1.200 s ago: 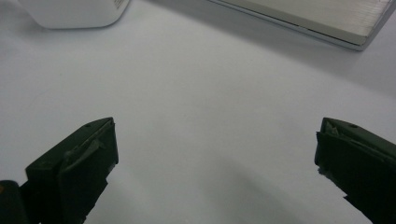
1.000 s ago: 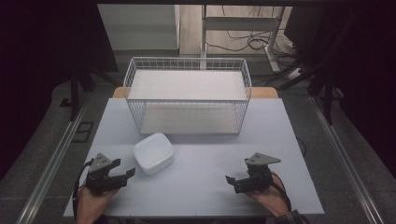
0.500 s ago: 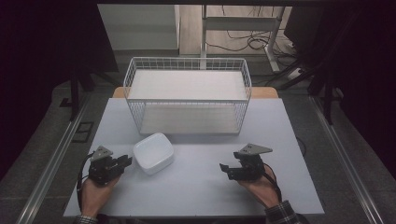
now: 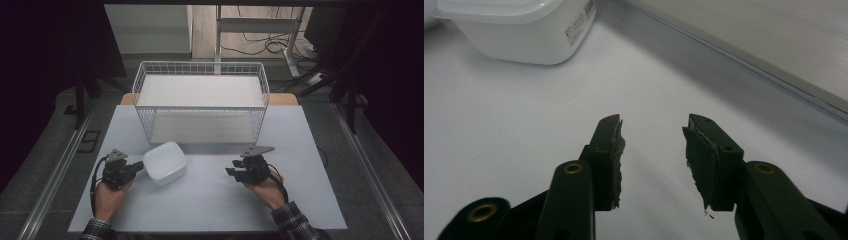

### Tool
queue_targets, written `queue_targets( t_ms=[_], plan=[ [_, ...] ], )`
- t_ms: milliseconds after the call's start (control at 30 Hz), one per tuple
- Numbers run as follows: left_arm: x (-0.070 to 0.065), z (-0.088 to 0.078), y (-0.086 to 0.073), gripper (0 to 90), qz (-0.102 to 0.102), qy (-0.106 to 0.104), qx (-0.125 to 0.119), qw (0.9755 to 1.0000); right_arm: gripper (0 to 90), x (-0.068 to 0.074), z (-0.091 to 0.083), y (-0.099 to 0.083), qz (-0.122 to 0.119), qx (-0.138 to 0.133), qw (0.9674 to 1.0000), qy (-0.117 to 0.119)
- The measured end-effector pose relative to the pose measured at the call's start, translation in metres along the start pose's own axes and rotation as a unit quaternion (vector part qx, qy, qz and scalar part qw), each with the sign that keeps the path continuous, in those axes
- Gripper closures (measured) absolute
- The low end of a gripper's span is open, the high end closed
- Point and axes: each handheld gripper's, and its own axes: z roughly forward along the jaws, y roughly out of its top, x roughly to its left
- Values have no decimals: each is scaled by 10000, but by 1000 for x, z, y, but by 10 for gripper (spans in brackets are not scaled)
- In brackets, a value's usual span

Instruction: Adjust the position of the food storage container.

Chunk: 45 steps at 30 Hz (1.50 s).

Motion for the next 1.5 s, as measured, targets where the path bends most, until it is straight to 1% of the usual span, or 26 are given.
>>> queue_targets(
  t_ms=[100, 133, 167, 200, 300, 433, 500, 567, 633, 667, 767, 800, 833, 867, 933, 967, 1000, 1067, 1100, 1133, 1233, 1333, 1367, 1400, 1433, 1500],
  plan=[
    [1, 6, 5, 897, -5, -19, -12, 10000, 656, 0, 11, 8, -39, 15, 9999, 133],
    [1, 6, 5, 897, -5, -19, -12, 10000, 656, 0, 11, 8, -39, 15, 9999, 133],
    [2, 10, 8, 897, -35, -99, -21, 9999, 694, 2, 16, 13, -66, 9, 9999, 157],
    [2, 10, 8, 897, -35, -99, -21, 9999, 694, 2, 16, 13, -66, 9, 9999, 157],
    [1, 15, 12, 897, 14, -130, -19, 9999, 737, 5, 28, 21, -106, 47, 9997, 218],
    [-2, 24, 18, 897, 44, -290, 27, 9996, 806, 11, 45, 29, -82, 130, 9994, 318],
    [-5, 27, 20, 897, 87, -396, 51, 9992, 820, 12, 47, 29, -82, 131, 9994, 312],
    [-8, 31, 23, 897, 163, -435, 62, 9989, 843, 13, 52, 31, -104, 126, 9995, 284],
    [-13, 37, 28, 897, 170, -578, 54, 9982, 858, 12, 55, 33, -92, 141, 9995, 256],
    [-13, 37, 28, 897, 170, -578, 54, 9982, 858, 12, 55, 33, -92, 141, 9995, 256],
    [-18, 43, 32, 898, 219, -700, 61, 9973, 862, 9, 58, 35, 15, 102, 9997, 235],
    [-21, 46, 33, 898, 233, -731, 68, 9970, 862, 9, 58, 35, 15, 102, 9997, 235],
    [-27, 50, 35, 898, 263, -828, 80, 9962, 862, 7, 59, 34, 44, 95, 9998, 194],
    [-27, 50, 35, 898, 263, -828, 80, 9962, 862, 7, 59, 34, 44, 95, 9998, 194],
    [-34, 53, 37, 898, 313, -928, 113, 9951, 862, 6, 58, 33, 80, 97, 9998, 164],
    [-43, 56, 38, 898, 379, -1046, 150, 9937, 859, 4, 55, 31, 118, 90, 9998, 138],
    [-43, 56, 38, 898, 379, -1046, 150, 9937, 859, 4, 55, 31, 118, 90, 9998, 138],
    [-52, 58, 38, 898, 508, -1081, 215, 9926, 856, 3, 50, 28, 142, 100, 9998, 118],
    [-59, 60, 38, 898, 569, -1159, 233, 9914, 857, 2, 46, 25, 138, 133, 9998, 31],
    [-59, 60, 38, 898, 569, -1159, 233, 9914, 857, 2, 46, 25, 138, 133, 9998, 31],
    [-70, 63, 39, 898, 625, -1261, 235, 9898, 858, -2, 38, 18, 238, 152, 9996, 8],
    [-78, 66, 40, 898, 655, -1388, 244, 9878, 857, -5, 28, 11, 257, 195, 9994, -85],
    [-81, 67, 40, 898, 659, -1436, 252, 9871, 856, -6, 22, 7, 310, 213, 9992, -166],
    [-85, 68, 40, 898, 716, -1464, 266, 9863, 856, -6, 22, 7, 310, 213, 9992, -166],
    [-88, 68, 41, 898, 767, -1459, 279, 9859, 853, -7, 16, 3, 375, 202, 9988, -233],
    [-91, 69, 41, 898, 797, -1421, 297, 9862, 845, -8, 14, 1, 389, 193, 9988, -229]
  ],
)
